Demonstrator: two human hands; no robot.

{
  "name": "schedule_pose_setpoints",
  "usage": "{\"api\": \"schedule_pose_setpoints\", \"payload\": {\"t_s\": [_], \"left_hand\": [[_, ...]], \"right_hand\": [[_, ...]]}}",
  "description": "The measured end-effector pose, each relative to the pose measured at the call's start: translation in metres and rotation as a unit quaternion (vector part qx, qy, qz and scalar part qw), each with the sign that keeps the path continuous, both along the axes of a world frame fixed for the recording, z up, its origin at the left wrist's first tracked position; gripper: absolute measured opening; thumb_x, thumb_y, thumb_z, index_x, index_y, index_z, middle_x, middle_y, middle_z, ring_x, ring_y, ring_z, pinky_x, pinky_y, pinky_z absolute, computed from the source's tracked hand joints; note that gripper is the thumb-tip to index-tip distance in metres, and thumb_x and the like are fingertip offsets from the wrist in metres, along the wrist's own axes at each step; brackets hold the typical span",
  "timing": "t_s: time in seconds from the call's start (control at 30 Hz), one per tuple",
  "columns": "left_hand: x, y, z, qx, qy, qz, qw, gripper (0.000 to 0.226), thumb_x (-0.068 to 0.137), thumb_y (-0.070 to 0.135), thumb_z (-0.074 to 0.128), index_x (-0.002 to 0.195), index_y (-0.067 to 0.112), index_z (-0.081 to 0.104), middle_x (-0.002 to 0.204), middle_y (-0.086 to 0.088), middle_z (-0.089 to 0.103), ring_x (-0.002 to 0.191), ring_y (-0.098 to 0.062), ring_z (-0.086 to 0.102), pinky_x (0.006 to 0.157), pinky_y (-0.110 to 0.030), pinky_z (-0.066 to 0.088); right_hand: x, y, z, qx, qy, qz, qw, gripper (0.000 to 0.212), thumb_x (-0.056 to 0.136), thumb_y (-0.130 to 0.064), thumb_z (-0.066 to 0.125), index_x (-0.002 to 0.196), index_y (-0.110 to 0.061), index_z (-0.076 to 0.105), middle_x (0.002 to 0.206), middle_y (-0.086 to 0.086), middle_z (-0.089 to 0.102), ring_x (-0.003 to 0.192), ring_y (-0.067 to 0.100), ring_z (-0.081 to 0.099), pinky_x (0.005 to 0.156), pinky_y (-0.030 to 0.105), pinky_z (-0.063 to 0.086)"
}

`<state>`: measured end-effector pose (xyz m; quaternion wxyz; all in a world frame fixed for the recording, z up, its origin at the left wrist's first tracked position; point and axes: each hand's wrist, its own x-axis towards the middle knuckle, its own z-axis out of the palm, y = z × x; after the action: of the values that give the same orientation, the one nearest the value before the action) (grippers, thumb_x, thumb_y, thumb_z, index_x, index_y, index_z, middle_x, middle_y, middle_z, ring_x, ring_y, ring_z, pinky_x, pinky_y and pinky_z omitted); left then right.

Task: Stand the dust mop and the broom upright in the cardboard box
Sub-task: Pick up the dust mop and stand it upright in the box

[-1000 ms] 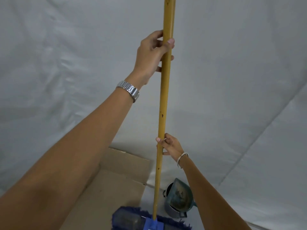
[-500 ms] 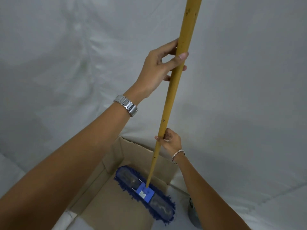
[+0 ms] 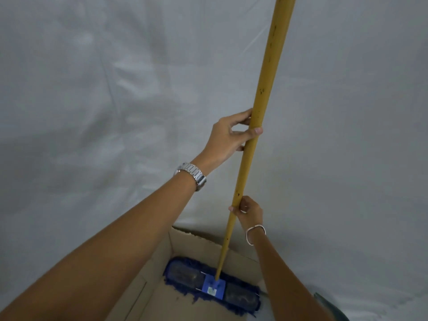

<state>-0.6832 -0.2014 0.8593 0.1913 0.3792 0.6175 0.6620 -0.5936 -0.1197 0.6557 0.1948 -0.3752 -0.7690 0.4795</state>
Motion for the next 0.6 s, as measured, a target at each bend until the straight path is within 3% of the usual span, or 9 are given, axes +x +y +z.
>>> {"api": "schedule_pose_setpoints", "payload": {"t_s": [0.07,0.17,0.3,0.43,0.53,0.6], "left_hand": [[-0.017,0.008,-0.011,0.006,-0.009,0.01,1.0,0.05,0.082,0.01,0.068,0.129,0.008,0.053,0.109,-0.006,0.061,0.086,-0.023,0.068,0.069,-0.036,0.062],[-0.04,0.025,-0.016,0.012,-0.008,0.026,1.0,0.052,0.08,0.011,0.071,0.128,0.009,0.053,0.108,-0.005,0.064,0.085,-0.024,0.069,0.07,-0.039,0.062],[-0.054,0.045,-0.022,0.01,-0.016,0.043,0.999,0.051,0.075,0.01,0.075,0.123,0.007,0.058,0.12,-0.01,0.066,0.08,-0.016,0.07,0.061,-0.028,0.061],[-0.051,0.059,-0.038,0.011,-0.019,0.066,0.998,0.045,0.074,0.007,0.075,0.117,0.007,0.063,0.114,-0.011,0.069,0.074,-0.009,0.069,0.059,-0.02,0.059],[-0.042,0.067,-0.05,0.017,-0.025,0.08,0.996,0.039,0.074,0.001,0.074,0.112,0.005,0.066,0.108,-0.014,0.071,0.073,-0.01,0.07,0.062,-0.023,0.06],[-0.035,0.071,-0.055,0.02,-0.024,0.092,0.995,0.037,0.074,-0.002,0.072,0.111,0.003,0.066,0.106,-0.015,0.071,0.082,-0.017,0.071,0.073,-0.033,0.061]], "right_hand": [[-0.014,0.003,-0.005,-0.006,0.016,-0.025,1.0,0.016,0.07,-0.008,0.074,0.078,-0.015,0.062,0.065,-0.005,0.057,0.065,0.017,0.057,0.064,0.024,0.048],[-0.036,0.011,-0.011,-0.018,0.027,-0.052,0.998,0.019,0.072,-0.005,0.071,0.09,-0.008,0.064,0.066,-0.007,0.058,0.062,0.007,0.056,0.072,0.026,0.051],[-0.052,0.023,-0.014,-0.042,0.032,-0.072,0.996,0.021,0.075,-0.003,0.068,0.095,-0.006,0.062,0.082,0.005,0.063,0.074,0.022,0.059,0.077,0.032,0.052],[-0.056,0.032,-0.015,-0.04,0.016,-0.091,0.995,0.019,0.079,-0.005,0.065,0.097,-0.007,0.06,0.086,0.008,0.064,0.072,0.022,0.058,0.069,0.027,0.048],[-0.054,0.039,-0.014,-0.021,-0.022,-0.091,0.995,0.019,0.082,-0.01,0.061,0.101,-0.007,0.057,0.094,0.01,0.067,0.071,0.02,0.055,0.066,0.024,0.045],[-0.05,0.045,-0.01,-0.018,-0.042,-0.085,0.995,0.021,0.084,-0.012,0.059,0.105,-0.009,0.057,0.101,0.012,0.068,0.073,0.019,0.055,0.067,0.024,0.044]]}}
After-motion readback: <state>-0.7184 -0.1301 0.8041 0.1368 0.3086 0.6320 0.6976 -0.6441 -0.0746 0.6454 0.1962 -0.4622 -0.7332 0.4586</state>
